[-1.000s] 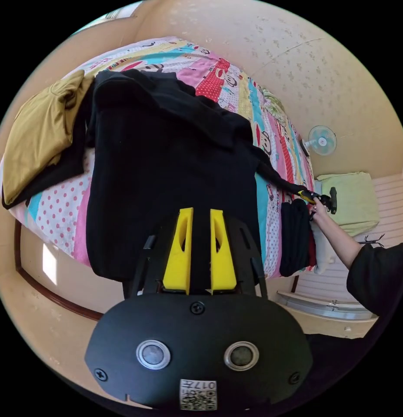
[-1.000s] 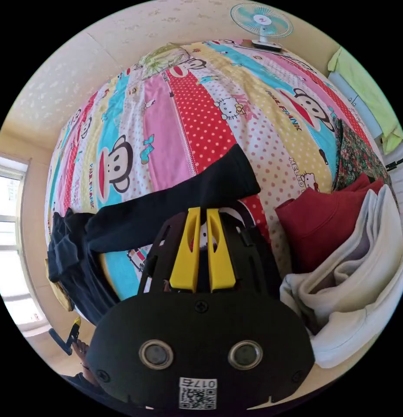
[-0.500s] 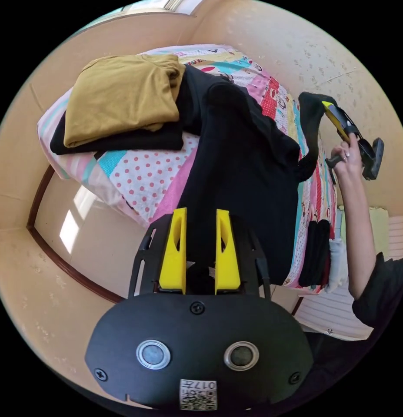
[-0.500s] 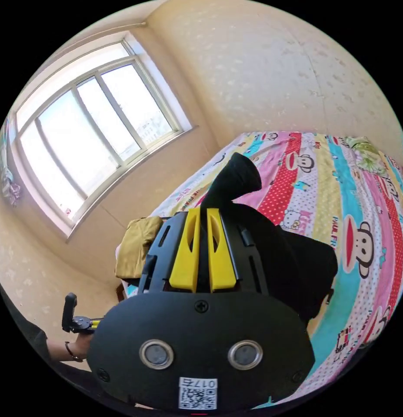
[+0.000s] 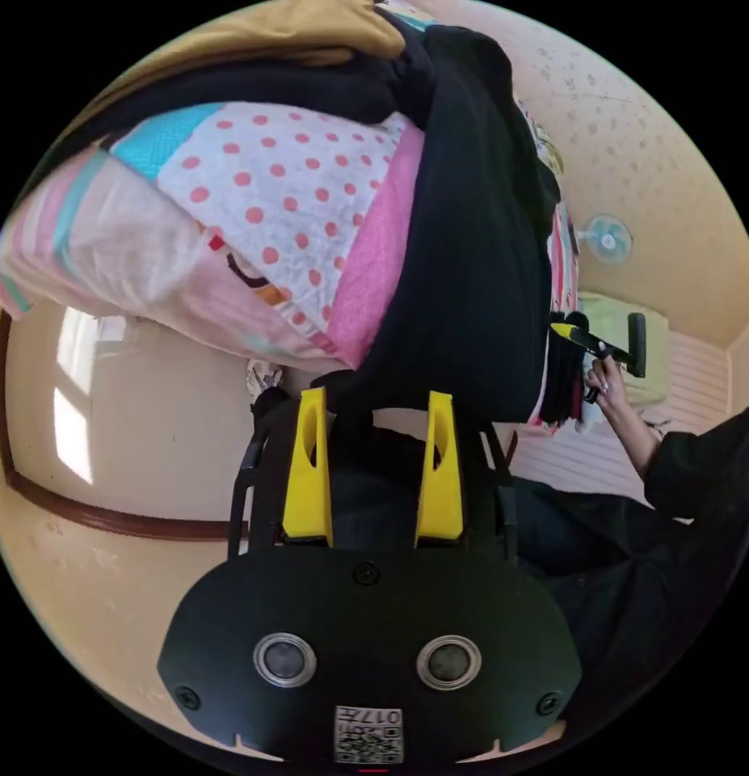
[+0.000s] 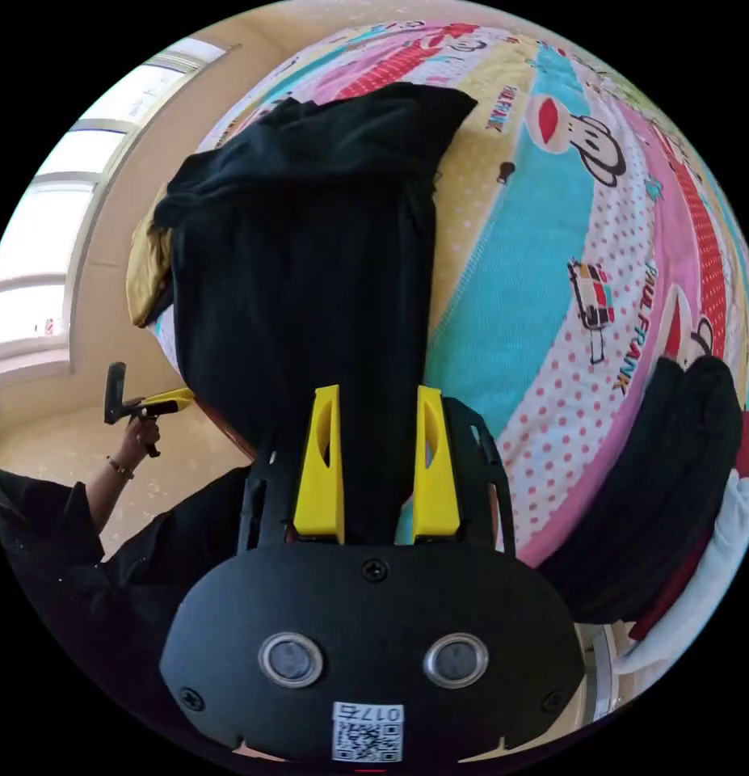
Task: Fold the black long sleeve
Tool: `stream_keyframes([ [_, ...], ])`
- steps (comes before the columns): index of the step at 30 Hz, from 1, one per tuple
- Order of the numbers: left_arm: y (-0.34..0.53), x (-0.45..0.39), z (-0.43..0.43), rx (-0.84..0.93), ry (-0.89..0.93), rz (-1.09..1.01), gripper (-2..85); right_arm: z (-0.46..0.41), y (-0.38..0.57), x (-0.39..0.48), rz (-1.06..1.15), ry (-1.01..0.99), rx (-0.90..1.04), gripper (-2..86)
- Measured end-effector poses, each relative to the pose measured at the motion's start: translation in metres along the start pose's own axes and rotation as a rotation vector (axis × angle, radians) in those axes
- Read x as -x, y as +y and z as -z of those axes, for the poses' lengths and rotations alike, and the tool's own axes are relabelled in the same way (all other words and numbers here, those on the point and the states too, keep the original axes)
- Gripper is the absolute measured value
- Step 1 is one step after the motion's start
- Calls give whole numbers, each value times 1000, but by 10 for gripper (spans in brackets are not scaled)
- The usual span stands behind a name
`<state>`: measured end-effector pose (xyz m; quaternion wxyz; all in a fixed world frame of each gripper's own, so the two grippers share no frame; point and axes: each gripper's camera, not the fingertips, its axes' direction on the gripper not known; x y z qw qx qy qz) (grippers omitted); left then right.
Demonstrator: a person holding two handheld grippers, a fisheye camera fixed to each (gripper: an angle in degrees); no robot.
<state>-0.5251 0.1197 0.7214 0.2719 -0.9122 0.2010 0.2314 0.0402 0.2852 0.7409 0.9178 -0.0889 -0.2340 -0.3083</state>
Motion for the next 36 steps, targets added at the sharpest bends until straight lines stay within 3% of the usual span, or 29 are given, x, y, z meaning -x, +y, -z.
stream_keyframes([
  [3,-24,14,-27,206,-9,-114,179,-35,37,-29,-15,-147,186,162],
  [5,-38,16,-40,284,-33,-143,175,-45,43,-37,-38,-192,171,163],
  [9,-67,11,-41,316,-117,-125,79,-42,31,-32,-37,-141,196,156],
  [14,-57,21,-19,303,-58,-108,51,-16,46,-18,-18,-190,187,107],
  [19,-32,24,19,265,24,-96,49,-34,48,-29,-44,-248,203,116],
  [23,-16,15,50,269,143,-100,48,-35,42,-48,-13,-411,245,55],
  [26,-6,-5,83,242,274,-105,44,26,67,-60,132,-452,185,43],
  [29,13,-40,117,200,346,-140,41,99,102,-84,129,-565,166,38],
  [34,75,-72,106,191,690,68,41,184,181,-86,197,-634,258,33],
  [36,98,-77,84,123,870,223,42,197,200,-109,121,-839,215,30],
])
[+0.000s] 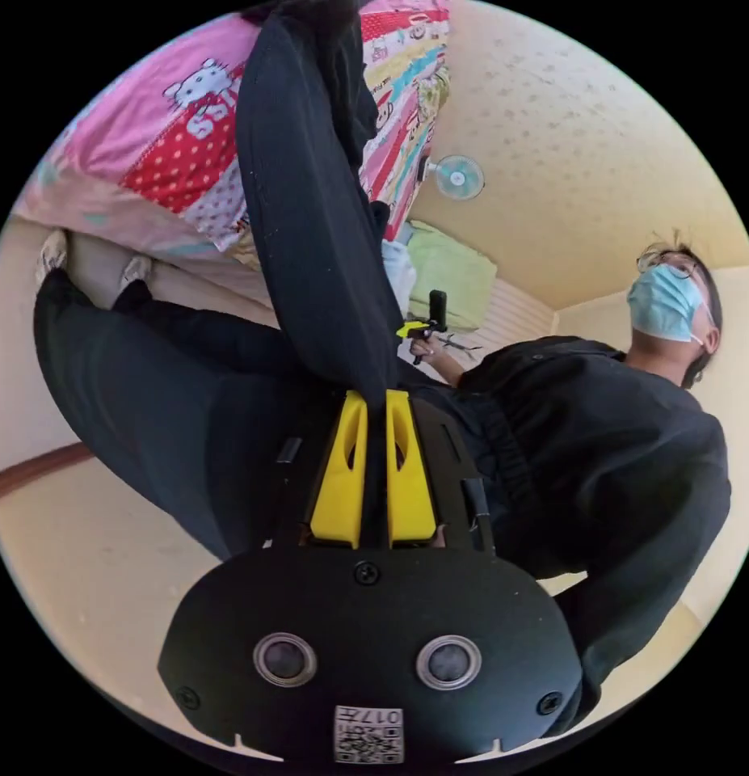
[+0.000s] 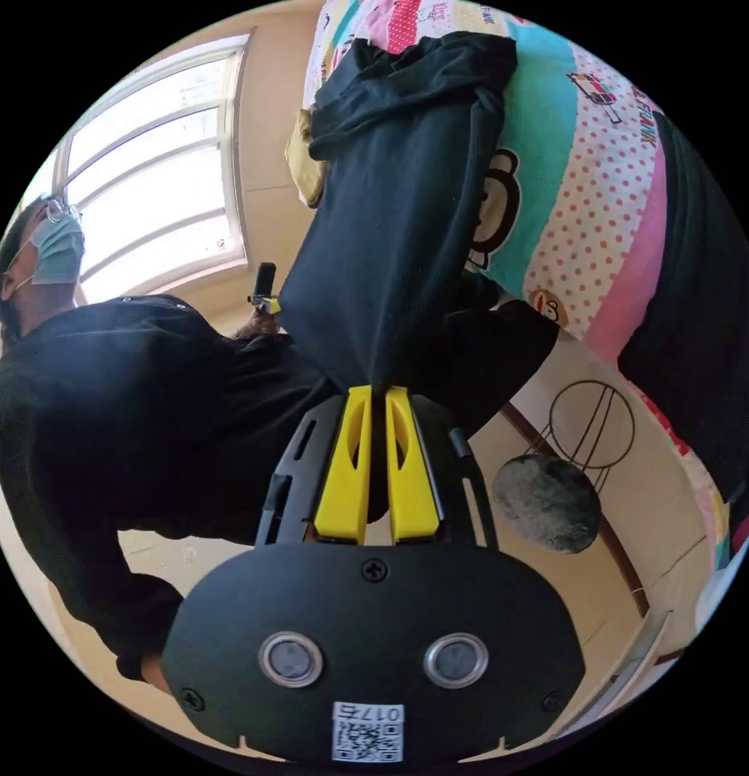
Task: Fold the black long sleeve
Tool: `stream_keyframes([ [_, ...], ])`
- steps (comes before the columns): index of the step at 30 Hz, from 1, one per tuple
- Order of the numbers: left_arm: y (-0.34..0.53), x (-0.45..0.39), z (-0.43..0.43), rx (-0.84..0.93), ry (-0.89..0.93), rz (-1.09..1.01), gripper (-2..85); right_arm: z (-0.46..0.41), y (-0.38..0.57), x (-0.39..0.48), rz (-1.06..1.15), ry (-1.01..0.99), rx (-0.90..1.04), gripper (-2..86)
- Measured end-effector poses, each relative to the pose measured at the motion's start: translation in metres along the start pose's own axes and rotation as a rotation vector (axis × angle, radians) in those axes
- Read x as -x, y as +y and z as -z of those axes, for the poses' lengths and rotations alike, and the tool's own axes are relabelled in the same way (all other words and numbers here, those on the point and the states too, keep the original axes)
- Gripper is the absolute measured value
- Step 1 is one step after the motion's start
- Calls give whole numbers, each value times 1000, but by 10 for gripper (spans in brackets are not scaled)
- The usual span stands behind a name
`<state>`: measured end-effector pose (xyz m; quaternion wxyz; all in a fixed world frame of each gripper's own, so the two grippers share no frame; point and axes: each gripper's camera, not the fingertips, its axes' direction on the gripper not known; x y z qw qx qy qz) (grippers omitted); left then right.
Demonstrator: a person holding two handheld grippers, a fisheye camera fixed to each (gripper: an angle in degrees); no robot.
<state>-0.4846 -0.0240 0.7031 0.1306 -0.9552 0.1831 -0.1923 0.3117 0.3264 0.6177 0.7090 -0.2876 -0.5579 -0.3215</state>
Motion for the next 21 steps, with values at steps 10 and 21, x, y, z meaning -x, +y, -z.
stream_keyframes([
  [10,-178,-18,45,-393,32,-263,46,97,-206,-43,177,-169,-358,30],
  [21,-225,-40,28,-877,-500,-267,135,91,-367,37,68,456,-631,82],
])
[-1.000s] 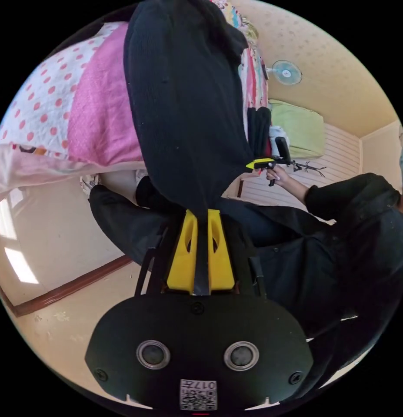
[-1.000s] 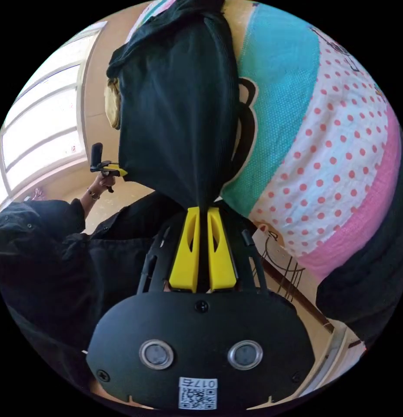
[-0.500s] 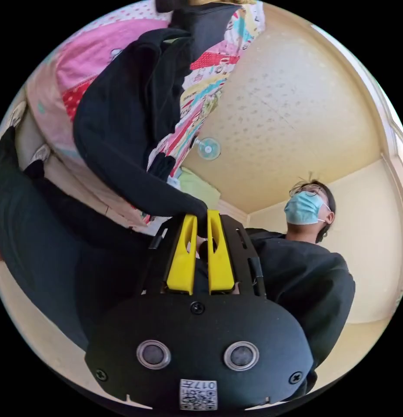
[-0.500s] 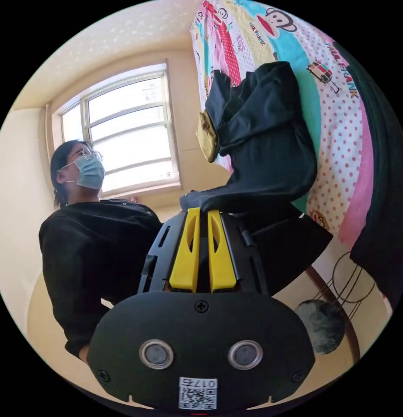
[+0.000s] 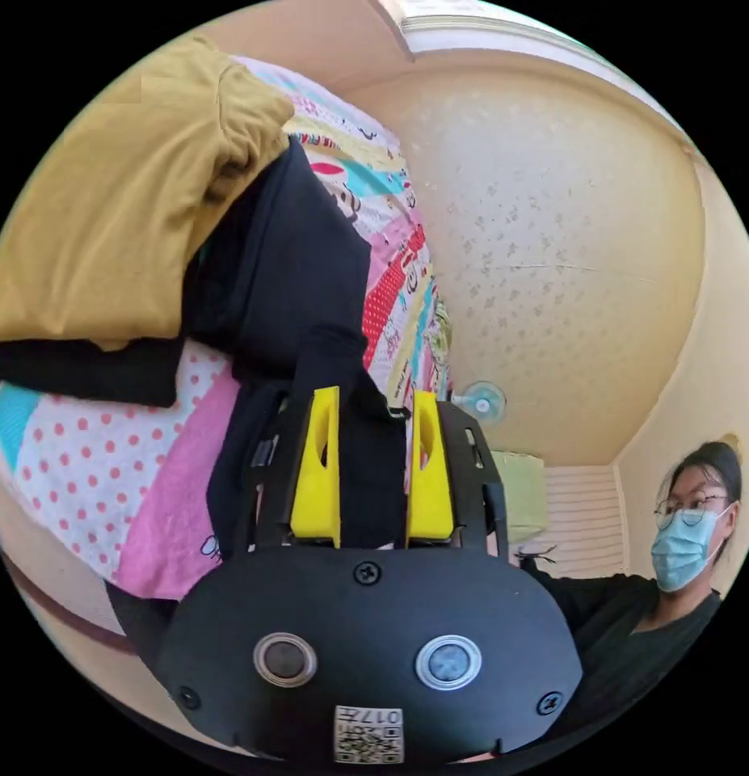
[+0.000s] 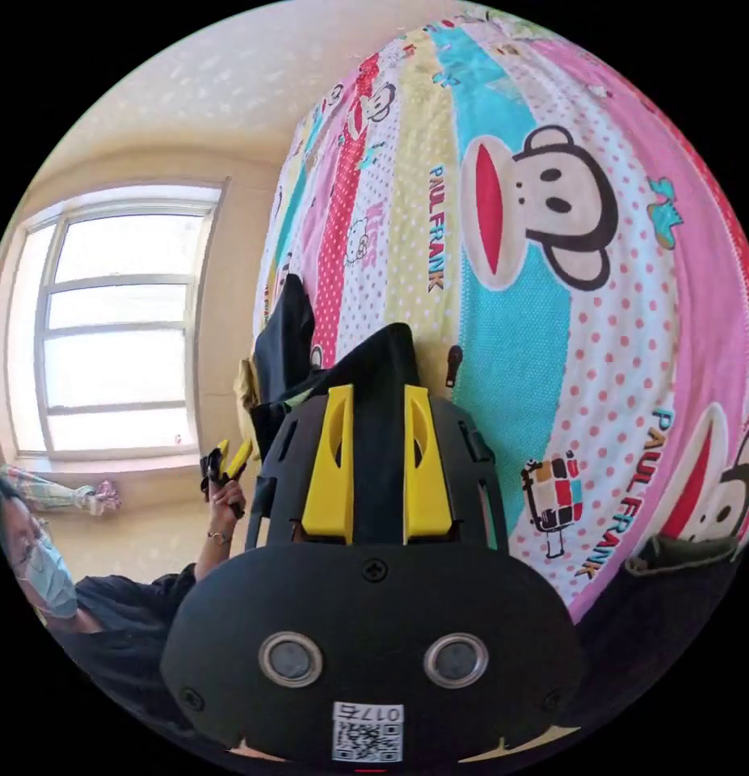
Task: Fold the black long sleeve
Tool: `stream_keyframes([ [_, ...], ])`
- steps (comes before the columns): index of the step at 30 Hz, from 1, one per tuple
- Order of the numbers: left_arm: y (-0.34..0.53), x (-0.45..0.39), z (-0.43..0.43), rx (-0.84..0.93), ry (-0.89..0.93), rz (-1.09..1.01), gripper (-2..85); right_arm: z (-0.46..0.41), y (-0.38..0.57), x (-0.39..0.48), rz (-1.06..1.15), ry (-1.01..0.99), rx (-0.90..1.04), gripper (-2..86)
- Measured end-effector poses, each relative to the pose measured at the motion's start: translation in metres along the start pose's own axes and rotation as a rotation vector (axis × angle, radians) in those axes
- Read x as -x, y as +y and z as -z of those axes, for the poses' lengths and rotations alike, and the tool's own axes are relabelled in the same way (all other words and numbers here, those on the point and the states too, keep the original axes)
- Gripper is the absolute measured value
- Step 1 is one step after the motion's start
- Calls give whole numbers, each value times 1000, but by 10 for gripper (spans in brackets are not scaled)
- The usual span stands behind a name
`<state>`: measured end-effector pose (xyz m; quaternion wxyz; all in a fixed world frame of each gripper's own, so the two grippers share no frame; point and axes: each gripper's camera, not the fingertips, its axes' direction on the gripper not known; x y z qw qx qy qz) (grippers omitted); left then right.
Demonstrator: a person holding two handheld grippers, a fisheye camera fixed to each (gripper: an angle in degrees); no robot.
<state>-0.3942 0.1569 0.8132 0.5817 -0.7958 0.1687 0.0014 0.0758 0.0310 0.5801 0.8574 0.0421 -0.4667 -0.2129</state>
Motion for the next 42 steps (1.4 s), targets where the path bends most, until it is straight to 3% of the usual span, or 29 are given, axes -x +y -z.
stream_keyframes([
  [3,59,2,3,21,-251,32,153,-22,54,85,220,52,-34,60],
  [6,118,24,-18,137,-355,124,192,-82,109,146,398,155,-50,26],
  [8,143,40,-35,205,-333,186,207,-136,129,157,455,308,7,15],
  [10,160,54,-51,241,-274,248,205,-204,139,137,462,504,201,10],
  [11,168,60,-59,244,-212,286,190,-208,150,132,520,496,134,8],
  [14,180,58,-58,175,-144,324,99,-192,139,138,386,481,202,6],
  [18,179,-7,-48,141,-87,136,54,-124,169,148,359,476,27,5],
  [19,178,-23,-50,143,-86,85,53,-124,173,142,336,518,51,5],
  [20,176,-57,-57,157,-93,-20,52,-134,180,121,289,600,191,5],
  [21,177,-91,-69,178,-102,-130,52,-125,191,106,264,560,227,6],
  [26,223,-201,-146,312,-135,-533,52,-11,253,59,-20,315,-22,7],
  [30,280,-228,-231,511,-33,-628,57,52,320,21,-226,261,-90,11],
  [34,315,-223,-264,648,-26,-612,84,77,361,-7,-342,188,-51,22],
  [39,293,-162,-209,374,-190,-399,147,104,408,-44,-474,-260,-96,94],
  [42,281,-96,-222,459,-270,-187,188,103,436,-63,-586,-569,-183,135],
])
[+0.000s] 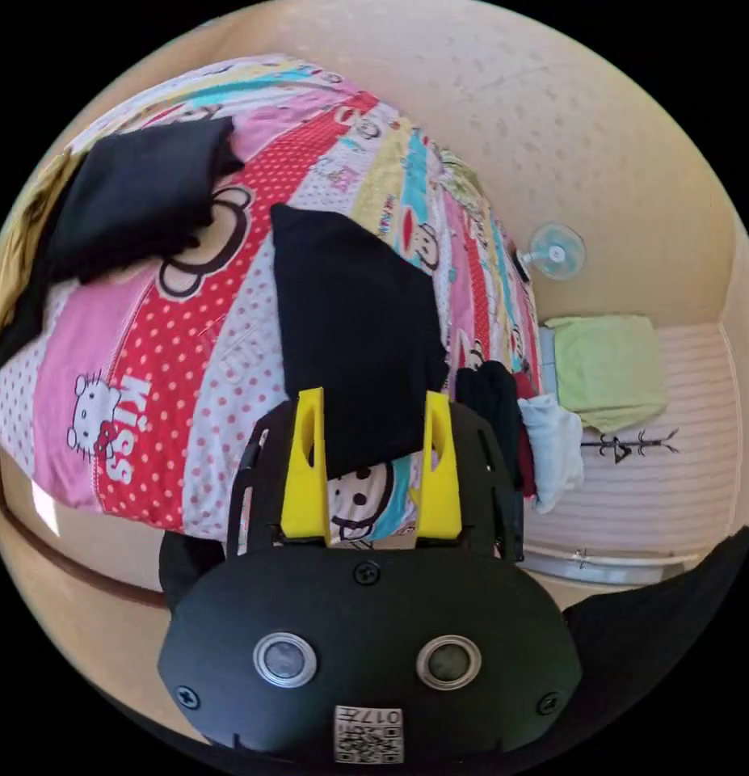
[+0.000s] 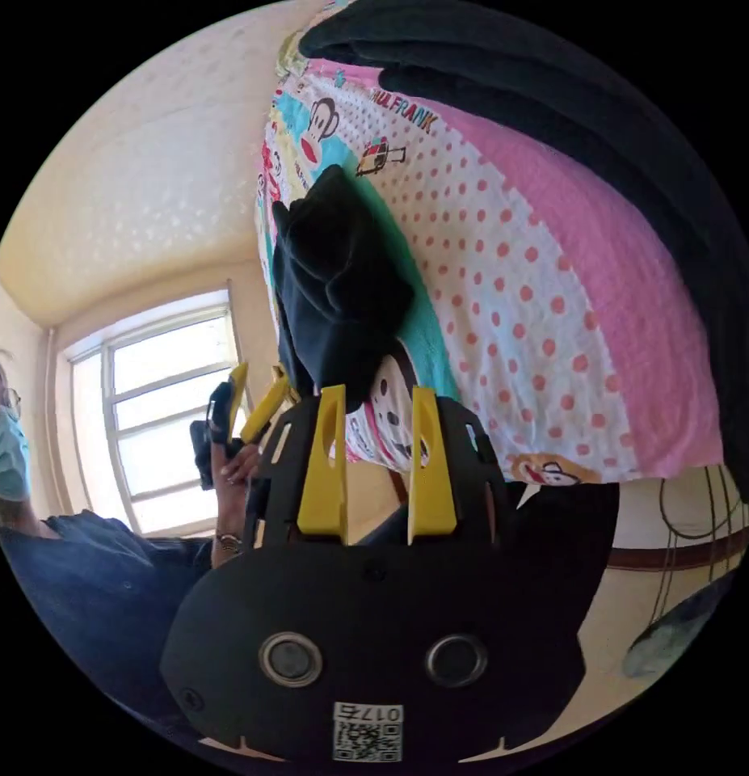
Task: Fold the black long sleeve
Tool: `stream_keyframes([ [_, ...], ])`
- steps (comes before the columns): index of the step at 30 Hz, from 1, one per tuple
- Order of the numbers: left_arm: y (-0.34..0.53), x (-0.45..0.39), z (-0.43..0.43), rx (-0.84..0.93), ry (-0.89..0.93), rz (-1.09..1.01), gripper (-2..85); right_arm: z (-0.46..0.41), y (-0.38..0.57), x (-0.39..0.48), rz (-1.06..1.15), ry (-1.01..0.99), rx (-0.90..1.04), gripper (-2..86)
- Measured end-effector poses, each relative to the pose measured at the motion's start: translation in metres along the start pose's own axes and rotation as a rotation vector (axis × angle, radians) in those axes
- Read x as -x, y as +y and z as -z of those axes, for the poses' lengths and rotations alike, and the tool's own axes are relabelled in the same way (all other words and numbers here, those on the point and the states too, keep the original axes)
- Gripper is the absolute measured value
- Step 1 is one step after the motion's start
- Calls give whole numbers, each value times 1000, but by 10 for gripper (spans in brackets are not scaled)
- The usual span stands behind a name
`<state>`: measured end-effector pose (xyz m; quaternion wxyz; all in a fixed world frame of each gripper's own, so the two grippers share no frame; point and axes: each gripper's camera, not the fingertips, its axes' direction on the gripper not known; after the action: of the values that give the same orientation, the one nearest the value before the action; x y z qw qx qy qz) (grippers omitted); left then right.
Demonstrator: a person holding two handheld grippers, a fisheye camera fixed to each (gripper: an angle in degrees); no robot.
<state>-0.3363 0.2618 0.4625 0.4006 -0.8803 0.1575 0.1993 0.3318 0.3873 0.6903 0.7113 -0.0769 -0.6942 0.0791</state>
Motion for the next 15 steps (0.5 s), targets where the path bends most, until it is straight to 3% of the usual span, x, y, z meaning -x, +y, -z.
stream_keyframes([
  [3,3,37,-51,171,88,98,199,3,12,-19,-120,-229,-55,173],
  [4,5,39,-52,154,80,113,197,3,14,-21,-135,-262,-68,178],
  [7,12,34,-52,185,247,125,109,-6,12,-14,-167,-338,-93,209],
  [11,34,-16,-12,205,305,-42,65,-23,-16,18,-156,-467,-128,219],
  [15,55,-91,47,148,280,-215,63,-18,-42,91,-60,-627,-117,162],
])
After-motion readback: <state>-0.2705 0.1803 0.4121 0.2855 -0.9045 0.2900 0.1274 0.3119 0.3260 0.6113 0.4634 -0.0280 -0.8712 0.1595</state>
